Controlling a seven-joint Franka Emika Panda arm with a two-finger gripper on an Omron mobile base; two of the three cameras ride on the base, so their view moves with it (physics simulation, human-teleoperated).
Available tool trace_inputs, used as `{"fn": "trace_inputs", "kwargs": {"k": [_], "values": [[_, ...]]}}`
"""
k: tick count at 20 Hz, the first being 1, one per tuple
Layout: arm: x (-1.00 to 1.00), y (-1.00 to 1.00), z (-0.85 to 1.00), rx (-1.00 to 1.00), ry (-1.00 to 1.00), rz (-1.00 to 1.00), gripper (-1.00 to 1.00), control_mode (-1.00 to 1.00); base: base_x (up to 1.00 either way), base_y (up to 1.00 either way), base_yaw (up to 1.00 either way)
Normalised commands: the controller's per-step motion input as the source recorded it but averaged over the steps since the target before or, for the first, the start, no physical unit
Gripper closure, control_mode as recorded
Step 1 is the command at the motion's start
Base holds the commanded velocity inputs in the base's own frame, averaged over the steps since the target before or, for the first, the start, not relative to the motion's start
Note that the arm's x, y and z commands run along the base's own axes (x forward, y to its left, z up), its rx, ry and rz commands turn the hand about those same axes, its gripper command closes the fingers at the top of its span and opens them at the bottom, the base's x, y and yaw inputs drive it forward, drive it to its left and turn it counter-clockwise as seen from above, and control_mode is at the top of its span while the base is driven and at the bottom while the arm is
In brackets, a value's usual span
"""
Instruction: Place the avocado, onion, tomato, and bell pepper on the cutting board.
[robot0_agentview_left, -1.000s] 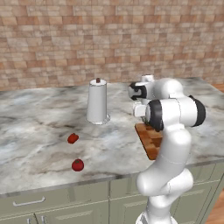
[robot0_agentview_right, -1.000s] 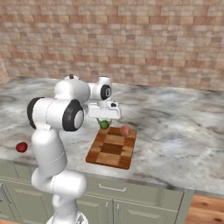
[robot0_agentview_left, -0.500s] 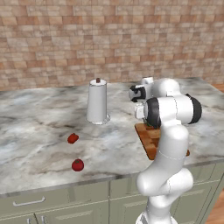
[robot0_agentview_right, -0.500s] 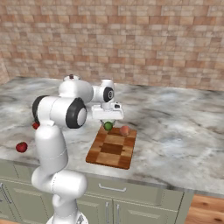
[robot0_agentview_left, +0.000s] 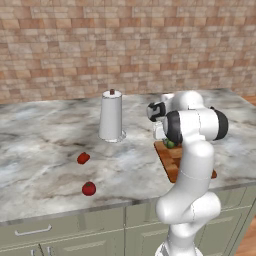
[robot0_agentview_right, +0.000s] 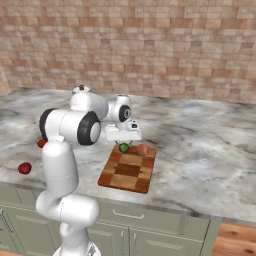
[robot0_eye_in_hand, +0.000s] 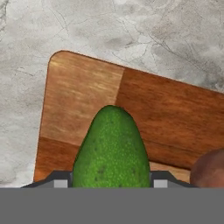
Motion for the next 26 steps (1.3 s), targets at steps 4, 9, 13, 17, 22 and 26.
{"fn": "trace_inputs", "kwargs": {"k": [4, 9, 13, 17, 22, 26], "values": [[0.0, 0.0, -0.12, 0.01, -0.02, 0.01, 1.0, -1.0, 0.0, 0.0, 0.0], [0.0, 0.0, 0.0, 0.0, 0.0, 0.0, 1.0, -1.0, 0.0, 0.0, 0.0], [0.0, 0.0, 0.0, 0.0, 0.0, 0.0, -1.0, -1.0, 0.0, 0.0, 0.0], [0.0, 0.0, 0.0, 0.0, 0.0, 0.0, -1.0, -1.0, 0.0, 0.0, 0.0], [0.0, 0.0, 0.0, 0.0, 0.0, 0.0, -1.0, -1.0, 0.0, 0.0, 0.0], [0.0, 0.0, 0.0, 0.0, 0.0, 0.0, -1.0, -1.0, 0.0, 0.0, 0.0]]}}
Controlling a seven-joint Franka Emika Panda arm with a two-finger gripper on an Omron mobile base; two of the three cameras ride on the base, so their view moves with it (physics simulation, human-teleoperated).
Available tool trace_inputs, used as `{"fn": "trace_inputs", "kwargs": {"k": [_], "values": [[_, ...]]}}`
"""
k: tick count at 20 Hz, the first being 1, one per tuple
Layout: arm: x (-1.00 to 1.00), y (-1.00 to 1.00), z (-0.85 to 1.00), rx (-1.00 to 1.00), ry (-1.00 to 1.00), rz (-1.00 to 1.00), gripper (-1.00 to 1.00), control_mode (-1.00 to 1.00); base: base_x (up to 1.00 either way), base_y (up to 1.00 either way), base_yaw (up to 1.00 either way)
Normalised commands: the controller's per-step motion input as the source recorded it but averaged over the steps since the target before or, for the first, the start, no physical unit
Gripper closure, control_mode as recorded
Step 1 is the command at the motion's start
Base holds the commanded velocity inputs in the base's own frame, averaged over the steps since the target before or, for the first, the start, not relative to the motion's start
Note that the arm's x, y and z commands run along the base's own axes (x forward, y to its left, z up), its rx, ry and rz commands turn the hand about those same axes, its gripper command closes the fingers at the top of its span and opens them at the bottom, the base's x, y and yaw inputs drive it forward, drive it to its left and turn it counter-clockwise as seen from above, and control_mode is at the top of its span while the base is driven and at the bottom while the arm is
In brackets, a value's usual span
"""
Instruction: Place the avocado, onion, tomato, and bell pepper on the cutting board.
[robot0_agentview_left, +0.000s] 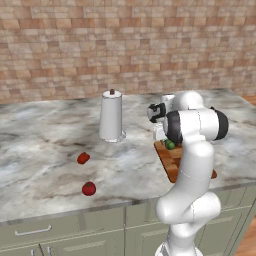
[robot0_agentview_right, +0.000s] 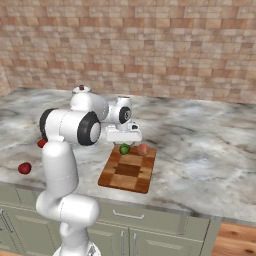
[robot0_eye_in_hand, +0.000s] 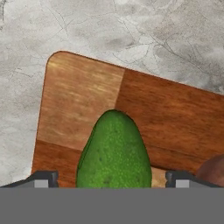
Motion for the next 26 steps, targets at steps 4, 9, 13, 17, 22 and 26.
{"fn": "trace_inputs", "kwargs": {"k": [4, 9, 13, 17, 22, 26], "values": [[-0.02, 0.0, 0.0, 0.0, -0.02, 0.0, -1.0, -1.0, 0.0, 0.0, 0.0], [-0.35, 0.0, 0.37, 0.0, -0.13, 0.03, -1.0, -1.0, 0.0, 0.0, 0.0], [-0.48, 0.0, 0.57, 0.03, -0.2, 0.02, -1.0, -1.0, 0.0, 0.0, 0.0], [-0.54, 0.04, 0.54, 0.04, -0.2, 0.0, -1.0, -1.0, 0.0, 0.0, 0.0], [-0.54, 0.32, 0.37, 0.03, -0.14, 0.0, -1.0, -1.0, 0.0, 0.0, 0.0], [-0.33, 0.63, 0.22, 0.01, -0.09, 0.0, -1.0, -1.0, 0.0, 0.0, 0.0]]}}
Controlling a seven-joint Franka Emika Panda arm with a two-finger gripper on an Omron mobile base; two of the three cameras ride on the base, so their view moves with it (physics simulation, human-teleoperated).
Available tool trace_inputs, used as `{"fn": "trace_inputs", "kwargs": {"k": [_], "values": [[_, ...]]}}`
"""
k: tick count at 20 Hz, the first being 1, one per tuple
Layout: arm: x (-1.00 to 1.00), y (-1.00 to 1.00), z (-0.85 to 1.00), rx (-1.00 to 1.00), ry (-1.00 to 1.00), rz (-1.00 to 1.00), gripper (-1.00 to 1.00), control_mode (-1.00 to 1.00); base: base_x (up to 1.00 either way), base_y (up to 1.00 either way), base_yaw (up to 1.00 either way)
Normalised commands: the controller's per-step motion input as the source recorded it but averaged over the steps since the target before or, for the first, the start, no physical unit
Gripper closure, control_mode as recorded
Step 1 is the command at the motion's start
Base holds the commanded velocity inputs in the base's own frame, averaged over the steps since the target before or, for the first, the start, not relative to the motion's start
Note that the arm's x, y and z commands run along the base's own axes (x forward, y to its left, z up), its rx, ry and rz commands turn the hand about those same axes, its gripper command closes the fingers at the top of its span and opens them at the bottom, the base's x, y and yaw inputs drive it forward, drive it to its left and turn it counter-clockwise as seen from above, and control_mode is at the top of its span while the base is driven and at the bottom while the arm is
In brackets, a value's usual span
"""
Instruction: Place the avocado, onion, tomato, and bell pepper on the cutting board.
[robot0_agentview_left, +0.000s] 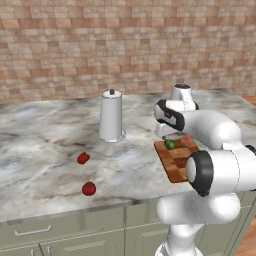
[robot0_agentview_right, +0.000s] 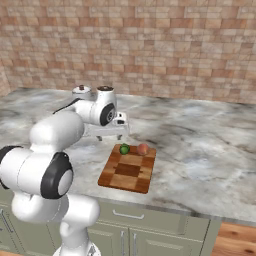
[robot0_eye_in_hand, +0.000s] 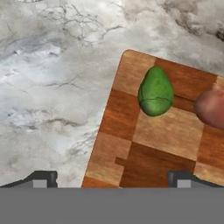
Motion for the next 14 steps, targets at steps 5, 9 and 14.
{"fn": "trace_inputs", "kwargs": {"k": [5, 9, 14], "values": [[0.0, 0.91, 0.16, 0.0, -0.01, 0.0, -1.0, -1.0, 0.0, 0.0, 0.0], [0.0, 0.9, 0.14, 0.0, 0.0, 0.0, -1.0, -1.0, 0.0, 0.0, 0.0], [0.0, 0.71, 0.16, 0.0, 0.0, -0.01, -1.0, -1.0, 0.0, 0.0, 0.0]]}}
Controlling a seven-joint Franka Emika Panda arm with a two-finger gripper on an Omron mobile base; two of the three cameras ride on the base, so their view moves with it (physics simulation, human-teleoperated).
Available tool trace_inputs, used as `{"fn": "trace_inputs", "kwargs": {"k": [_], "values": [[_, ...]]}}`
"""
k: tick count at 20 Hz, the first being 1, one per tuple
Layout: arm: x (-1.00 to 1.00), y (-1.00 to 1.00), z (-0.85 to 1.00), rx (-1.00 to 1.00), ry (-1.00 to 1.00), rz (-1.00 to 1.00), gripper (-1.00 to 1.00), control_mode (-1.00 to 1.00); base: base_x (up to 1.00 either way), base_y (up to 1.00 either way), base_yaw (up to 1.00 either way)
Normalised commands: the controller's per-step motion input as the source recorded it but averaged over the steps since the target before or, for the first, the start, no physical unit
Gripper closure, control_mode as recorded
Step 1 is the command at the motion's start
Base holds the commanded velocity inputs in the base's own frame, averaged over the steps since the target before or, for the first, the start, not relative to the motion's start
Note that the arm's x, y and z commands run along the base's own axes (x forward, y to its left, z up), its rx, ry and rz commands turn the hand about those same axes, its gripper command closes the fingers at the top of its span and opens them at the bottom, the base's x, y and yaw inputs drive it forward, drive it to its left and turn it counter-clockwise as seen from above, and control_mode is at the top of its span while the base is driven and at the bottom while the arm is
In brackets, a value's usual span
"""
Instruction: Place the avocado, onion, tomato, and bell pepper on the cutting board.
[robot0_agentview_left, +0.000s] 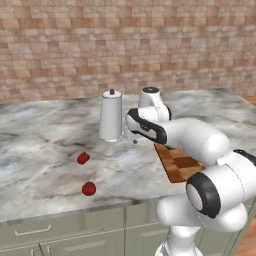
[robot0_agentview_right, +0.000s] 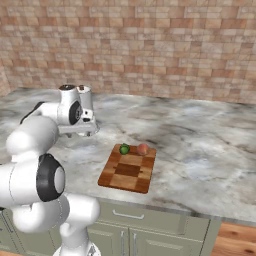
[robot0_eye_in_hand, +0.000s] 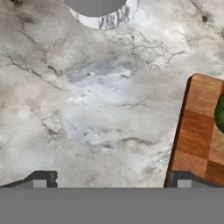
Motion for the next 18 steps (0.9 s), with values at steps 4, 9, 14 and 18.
{"fn": "trace_inputs", "kwargs": {"k": [4, 9, 14, 18], "values": [[0.11, 0.47, 0.16, 0.0, 0.0, -0.05, -1.0, -1.0, 0.0, 0.0, 0.0], [0.44, 0.35, 0.02, 0.0, 0.02, -0.05, -1.0, -1.0, 0.0, 0.0, 0.0], [0.31, 0.12, -0.02, 0.01, 0.06, -0.02, -1.0, -1.0, 0.0, 0.0, 0.0], [0.01, 0.0, -0.23, 0.05, 0.15, -0.1, -1.0, -1.0, 0.0, 0.0, 0.0]]}}
